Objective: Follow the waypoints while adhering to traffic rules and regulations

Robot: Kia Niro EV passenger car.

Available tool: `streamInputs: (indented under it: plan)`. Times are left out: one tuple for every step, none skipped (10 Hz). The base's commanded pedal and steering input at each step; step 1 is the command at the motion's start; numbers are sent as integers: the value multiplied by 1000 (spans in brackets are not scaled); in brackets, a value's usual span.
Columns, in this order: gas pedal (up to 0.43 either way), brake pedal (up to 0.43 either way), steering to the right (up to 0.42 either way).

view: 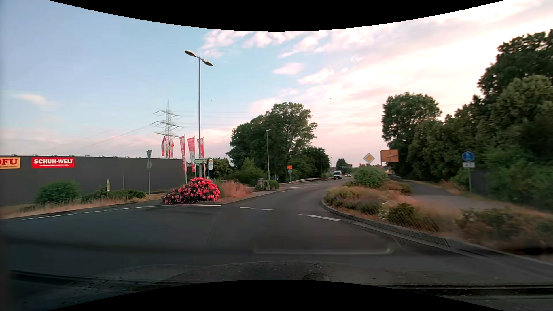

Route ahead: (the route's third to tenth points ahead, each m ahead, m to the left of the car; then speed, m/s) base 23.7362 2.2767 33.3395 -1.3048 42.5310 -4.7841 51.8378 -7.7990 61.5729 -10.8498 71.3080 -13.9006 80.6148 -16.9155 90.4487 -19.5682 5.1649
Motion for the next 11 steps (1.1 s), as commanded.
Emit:
streamInputs:
  plan:
    - [59, 0, -289]
    - [67, 0, -249]
    - [79, 0, -215]
    - [79, 0, -163]
    - [87, 0, -110]
    - [87, 0, -67]
    - [87, 0, -30]
    - [87, 0, 11]
    - [87, 0, 37]
    - [98, 0, 67]
    - [110, 0, 90]
